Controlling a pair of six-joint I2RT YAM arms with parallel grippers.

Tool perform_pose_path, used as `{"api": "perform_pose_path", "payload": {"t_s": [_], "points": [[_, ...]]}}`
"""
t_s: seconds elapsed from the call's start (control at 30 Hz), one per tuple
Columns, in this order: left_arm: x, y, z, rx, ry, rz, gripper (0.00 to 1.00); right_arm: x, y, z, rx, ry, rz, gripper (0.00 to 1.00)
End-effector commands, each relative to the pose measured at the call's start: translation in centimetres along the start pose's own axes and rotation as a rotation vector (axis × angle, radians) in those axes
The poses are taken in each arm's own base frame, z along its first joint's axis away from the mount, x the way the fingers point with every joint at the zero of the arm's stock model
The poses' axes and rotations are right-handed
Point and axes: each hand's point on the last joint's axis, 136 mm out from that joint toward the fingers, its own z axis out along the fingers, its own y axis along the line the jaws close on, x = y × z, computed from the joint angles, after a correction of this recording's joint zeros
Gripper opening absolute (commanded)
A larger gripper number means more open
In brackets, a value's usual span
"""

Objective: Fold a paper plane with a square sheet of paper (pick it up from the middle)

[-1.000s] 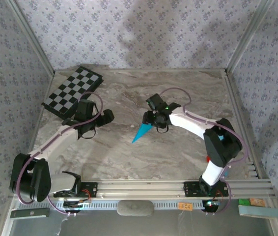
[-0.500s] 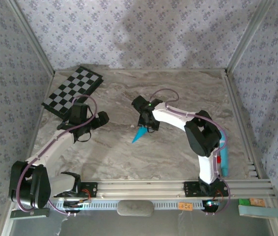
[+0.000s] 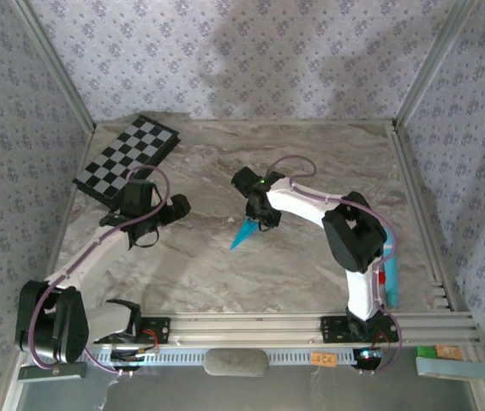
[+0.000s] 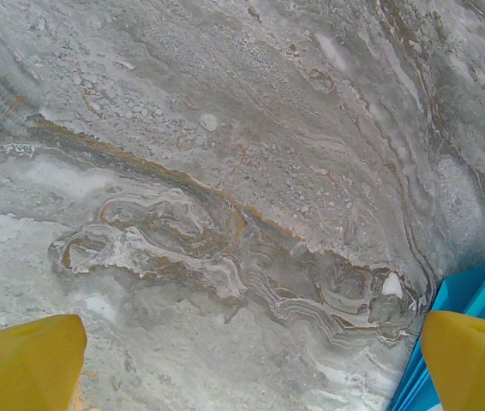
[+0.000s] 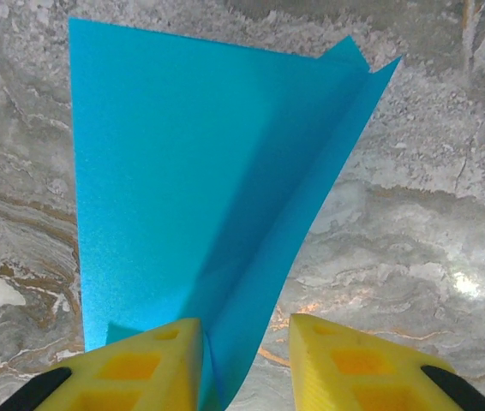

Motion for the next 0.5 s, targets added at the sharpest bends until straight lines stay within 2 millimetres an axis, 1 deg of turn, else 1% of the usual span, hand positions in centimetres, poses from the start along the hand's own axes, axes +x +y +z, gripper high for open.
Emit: {"api": "perform_pose_path", "payload": {"t_s": [0.0,0.07,0.2,0.37,0.47], "points": [[0.4,0.3,-0.1,0.0,0.016,0.001,1.0,0.4,-0.4,1.1,0.014,0.034,0.024,0.33],[0.4,0.3,-0.1,0.0,0.016,-0.001,1.0,0.4,-0.3,1.2,0.012,0.038,0.022,0.33],[0.4,0.3,-0.1,-0.001,0.016,-0.005,1.0,0.3,-0.6,1.1,0.002,0.037,0.03,0.19],[0.1,0.4,-0.1,-0.006,0.011,-0.014,1.0,-0.8,0.0,-0.6,-0.039,-0.013,-0.001,0.1],[0.0,0.8,-0.1,-0.014,0.007,-0.038,1.0,-1.5,1.1,-1.9,-0.095,-0.044,-0.058,0.07]]}}
